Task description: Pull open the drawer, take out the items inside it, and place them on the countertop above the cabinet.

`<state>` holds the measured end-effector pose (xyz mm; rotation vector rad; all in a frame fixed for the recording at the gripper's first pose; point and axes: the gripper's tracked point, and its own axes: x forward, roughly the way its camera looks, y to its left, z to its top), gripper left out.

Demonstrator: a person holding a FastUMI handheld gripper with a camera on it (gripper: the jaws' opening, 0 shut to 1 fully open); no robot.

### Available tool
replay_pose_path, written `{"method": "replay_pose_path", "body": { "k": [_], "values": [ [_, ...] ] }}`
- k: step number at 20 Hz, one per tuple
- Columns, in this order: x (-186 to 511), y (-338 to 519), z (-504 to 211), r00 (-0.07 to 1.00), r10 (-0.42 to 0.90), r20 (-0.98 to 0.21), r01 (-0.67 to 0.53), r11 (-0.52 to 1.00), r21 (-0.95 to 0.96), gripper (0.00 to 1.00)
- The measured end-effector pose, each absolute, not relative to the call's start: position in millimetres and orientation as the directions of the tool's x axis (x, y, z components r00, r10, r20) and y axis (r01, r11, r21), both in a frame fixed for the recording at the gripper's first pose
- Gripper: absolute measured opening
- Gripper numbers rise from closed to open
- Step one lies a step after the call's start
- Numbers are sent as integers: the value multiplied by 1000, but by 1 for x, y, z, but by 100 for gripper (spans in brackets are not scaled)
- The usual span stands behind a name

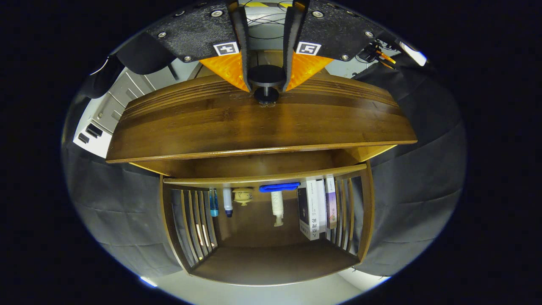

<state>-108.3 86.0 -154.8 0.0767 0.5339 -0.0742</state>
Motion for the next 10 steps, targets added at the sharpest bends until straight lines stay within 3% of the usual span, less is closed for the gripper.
{"method": "replay_pose_path", "body": {
  "k": [5,9,10],
  "values": [
    [-110,94,-144,861,12,-509,47,993,104,48],
    [-104,92,-108,877,70,-475,16,984,175,94],
    [-98,88,-96,886,63,-459,27,982,187,95]
  ]
}}
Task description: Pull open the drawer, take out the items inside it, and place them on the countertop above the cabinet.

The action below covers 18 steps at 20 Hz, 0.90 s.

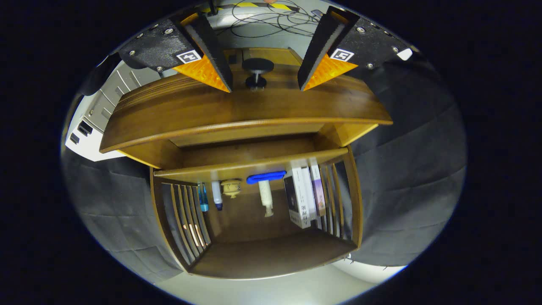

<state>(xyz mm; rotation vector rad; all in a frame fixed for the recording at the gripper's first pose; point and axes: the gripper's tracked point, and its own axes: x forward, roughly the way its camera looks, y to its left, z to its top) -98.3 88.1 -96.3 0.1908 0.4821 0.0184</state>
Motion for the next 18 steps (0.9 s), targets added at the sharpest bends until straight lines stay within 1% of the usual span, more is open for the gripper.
{"method": "replay_pose_path", "body": {
  "k": [3,6,10,15,18],
  "values": [
    [-84,70,-63,898,15,-439,53,988,142,95],
    [-66,62,-35,899,-11,-437,49,996,74,95],
    [-29,60,-5,898,-48,-438,70,997,34,95],
    [19,52,-5,855,-109,-508,152,987,43,96],
    [31,41,-35,790,-155,-592,208,978,22,96]
  ]
}}
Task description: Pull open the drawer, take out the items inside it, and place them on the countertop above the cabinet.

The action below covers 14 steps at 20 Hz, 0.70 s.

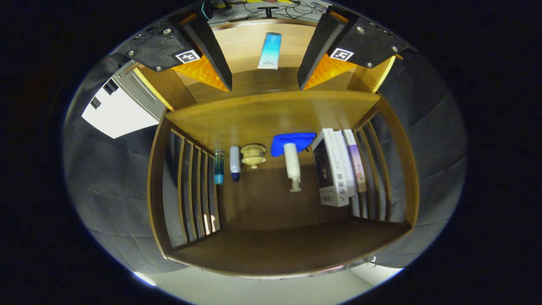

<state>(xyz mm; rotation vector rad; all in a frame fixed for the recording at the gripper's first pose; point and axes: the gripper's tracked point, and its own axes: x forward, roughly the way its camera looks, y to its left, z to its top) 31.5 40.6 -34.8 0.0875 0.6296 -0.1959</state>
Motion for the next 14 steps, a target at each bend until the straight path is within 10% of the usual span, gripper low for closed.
{"method": "replay_pose_path", "body": {
  "k": [14],
  "values": [
    [40,37,-125,558,-170,-813,261,965,-23,96]
  ]
}}
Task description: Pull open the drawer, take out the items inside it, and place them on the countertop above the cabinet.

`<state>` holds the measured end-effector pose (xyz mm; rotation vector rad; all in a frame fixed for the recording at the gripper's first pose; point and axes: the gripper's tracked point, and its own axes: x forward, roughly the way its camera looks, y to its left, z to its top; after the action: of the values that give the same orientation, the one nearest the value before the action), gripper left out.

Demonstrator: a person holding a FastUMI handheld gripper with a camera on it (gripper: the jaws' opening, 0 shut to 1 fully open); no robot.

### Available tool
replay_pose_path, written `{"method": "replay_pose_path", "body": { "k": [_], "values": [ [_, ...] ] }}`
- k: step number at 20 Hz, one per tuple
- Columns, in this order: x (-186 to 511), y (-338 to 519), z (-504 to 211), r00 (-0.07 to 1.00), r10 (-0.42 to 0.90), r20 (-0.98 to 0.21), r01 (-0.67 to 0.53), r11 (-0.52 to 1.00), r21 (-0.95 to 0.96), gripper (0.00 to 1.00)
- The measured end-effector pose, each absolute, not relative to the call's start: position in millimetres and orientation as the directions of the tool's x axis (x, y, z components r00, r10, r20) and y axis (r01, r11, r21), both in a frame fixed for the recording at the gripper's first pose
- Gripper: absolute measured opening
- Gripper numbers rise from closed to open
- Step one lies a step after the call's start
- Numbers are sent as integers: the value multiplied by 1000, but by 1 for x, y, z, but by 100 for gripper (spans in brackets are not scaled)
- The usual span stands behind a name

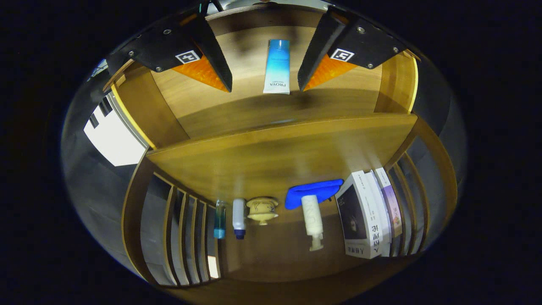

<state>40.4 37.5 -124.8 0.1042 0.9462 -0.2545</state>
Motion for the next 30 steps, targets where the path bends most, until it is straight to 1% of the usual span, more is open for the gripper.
{"method": "replay_pose_path", "body": {
  "k": [3,5,8,10,15,18,21,23,25,28,30],
  "values": [
    [40,30,-141,484,-181,-856,262,963,-55,96],
    [41,28,-152,436,-176,-882,301,953,-41,96],
    [47,39,-170,376,-117,-919,338,941,18,95],
    [45,44,-178,330,-98,-939,344,939,23,95],
    [31,50,-192,237,-95,-967,405,914,9,88],
    [19,59,-202,197,-65,-978,435,900,28,87],
    [16,66,-210,186,-31,-982,456,888,58,86],
    [16,61,-211,177,-50,-983,463,886,39,80],
    [16,57,-212,169,-55,-984,465,885,30,70],
    [15,57,-212,173,-68,-982,476,879,23,53],
    [16,57,-212,187,-75,-979,477,879,24,51]
  ]
}}
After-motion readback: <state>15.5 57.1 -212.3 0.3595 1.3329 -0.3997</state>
